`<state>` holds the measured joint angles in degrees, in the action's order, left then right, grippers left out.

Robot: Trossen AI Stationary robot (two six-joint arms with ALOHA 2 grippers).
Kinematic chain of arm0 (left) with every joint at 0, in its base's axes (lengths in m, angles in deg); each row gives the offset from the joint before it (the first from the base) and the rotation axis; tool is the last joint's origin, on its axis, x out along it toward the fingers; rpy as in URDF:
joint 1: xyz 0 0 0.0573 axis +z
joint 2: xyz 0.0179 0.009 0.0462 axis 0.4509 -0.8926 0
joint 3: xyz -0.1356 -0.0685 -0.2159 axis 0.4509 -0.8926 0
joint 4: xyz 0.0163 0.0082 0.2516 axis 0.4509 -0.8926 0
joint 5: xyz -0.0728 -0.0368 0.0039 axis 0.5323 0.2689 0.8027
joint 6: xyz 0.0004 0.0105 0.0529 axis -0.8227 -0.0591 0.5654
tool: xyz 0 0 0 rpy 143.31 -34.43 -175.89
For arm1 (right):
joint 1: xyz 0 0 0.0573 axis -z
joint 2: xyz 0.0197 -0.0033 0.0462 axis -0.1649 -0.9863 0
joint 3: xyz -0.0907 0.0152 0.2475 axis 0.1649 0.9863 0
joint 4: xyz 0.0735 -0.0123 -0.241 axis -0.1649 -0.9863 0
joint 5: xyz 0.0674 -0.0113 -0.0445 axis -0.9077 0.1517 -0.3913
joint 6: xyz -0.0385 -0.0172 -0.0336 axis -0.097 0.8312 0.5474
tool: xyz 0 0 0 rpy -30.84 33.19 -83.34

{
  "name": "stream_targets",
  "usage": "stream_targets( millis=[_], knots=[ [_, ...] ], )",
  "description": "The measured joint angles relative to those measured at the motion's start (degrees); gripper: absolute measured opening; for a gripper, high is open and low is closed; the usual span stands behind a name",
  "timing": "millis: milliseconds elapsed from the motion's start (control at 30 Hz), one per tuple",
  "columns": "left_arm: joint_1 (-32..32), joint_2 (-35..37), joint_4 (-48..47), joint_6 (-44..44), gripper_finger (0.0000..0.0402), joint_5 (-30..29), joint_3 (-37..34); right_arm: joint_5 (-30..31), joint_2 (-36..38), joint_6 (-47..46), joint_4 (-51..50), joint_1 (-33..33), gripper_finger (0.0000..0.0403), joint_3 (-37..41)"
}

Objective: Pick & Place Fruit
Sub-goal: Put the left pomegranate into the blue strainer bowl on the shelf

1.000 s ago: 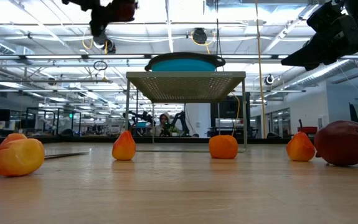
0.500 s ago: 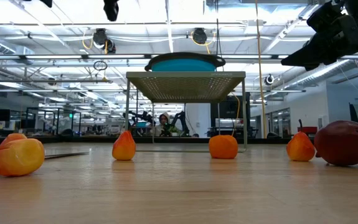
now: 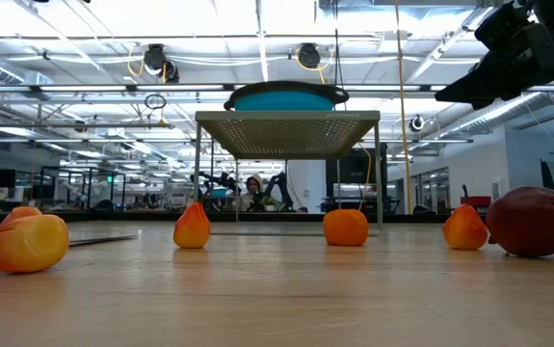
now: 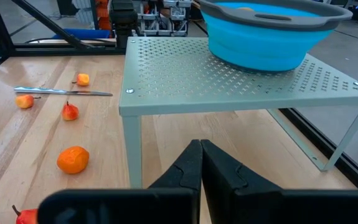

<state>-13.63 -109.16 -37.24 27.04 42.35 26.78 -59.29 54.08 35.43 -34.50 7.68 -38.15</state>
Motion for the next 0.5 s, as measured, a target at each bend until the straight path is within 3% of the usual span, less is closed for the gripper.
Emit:
stream_targets(
  millis=[500],
  knots=[
    [0.0,0.0,0.5,0.4,0.0177,0.4,0.0,0.0,0.0,0.0,0.0,0.0,0.0,0.0]
  ],
)
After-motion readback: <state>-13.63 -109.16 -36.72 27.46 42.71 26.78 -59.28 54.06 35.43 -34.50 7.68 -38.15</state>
